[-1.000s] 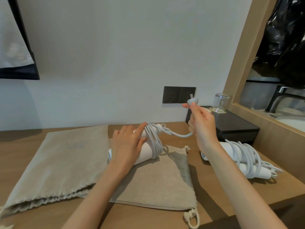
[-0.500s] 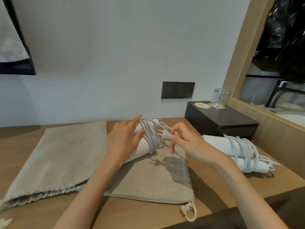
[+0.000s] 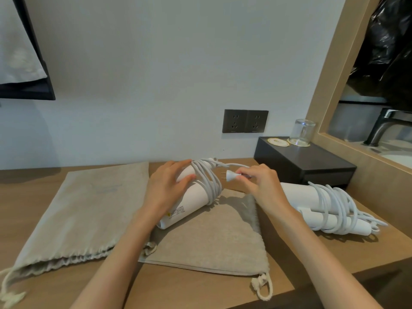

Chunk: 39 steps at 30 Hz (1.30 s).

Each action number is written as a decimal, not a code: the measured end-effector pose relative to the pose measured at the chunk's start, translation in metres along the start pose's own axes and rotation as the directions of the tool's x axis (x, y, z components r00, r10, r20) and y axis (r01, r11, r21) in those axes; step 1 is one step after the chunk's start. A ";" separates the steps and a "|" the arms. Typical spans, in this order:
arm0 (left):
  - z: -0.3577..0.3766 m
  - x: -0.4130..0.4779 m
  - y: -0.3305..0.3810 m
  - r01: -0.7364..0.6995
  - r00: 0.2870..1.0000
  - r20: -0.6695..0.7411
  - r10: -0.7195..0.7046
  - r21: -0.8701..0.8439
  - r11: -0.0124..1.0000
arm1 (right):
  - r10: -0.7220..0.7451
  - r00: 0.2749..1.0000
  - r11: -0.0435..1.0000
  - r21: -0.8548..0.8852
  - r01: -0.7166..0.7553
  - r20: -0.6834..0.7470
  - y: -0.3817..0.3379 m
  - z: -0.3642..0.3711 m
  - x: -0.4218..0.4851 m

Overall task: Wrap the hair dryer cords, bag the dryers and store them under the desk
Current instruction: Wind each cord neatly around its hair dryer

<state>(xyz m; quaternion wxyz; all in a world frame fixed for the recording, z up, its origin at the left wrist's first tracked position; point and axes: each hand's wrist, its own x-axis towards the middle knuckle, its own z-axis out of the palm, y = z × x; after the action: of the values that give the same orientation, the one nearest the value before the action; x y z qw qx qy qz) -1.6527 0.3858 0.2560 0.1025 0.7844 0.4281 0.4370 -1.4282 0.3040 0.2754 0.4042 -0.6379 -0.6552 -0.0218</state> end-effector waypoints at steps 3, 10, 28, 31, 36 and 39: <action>-0.002 0.002 -0.001 0.028 0.999 0.018 -0.028 -0.017 0.999 | -0.038 0.995 0.999 -0.003 0.039 0.094 0.005 0.007 0.004; -0.003 0.003 -0.002 0.026 0.999 0.049 -0.025 -0.038 0.999 | 0.073 0.978 0.955 0.267 -0.126 0.197 0.005 0.023 0.017; -0.009 0.006 -0.008 0.029 0.987 0.160 0.009 -0.232 0.972 | 0.007 0.956 0.855 0.495 -0.157 0.292 0.011 0.026 0.017; -0.010 0.006 -0.009 0.034 0.987 0.160 0.007 -0.253 0.967 | -0.020 0.957 0.856 0.500 -0.134 0.291 0.011 0.026 0.018; -0.010 0.006 -0.010 0.039 0.988 0.154 0.001 -0.254 0.966 | -0.089 0.983 0.915 0.403 0.018 0.158 0.004 0.029 0.017; -0.010 0.005 -0.007 0.028 0.988 0.151 0.006 -0.219 0.975 | -0.055 0.981 0.922 0.387 -0.022 0.188 0.003 0.027 0.016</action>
<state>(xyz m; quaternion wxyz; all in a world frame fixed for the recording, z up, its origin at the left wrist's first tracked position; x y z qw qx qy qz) -1.6635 0.3917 0.2607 0.2233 0.7966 0.3725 0.4205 -1.4374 0.3318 0.2648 0.4560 -0.5389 -0.6882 0.1673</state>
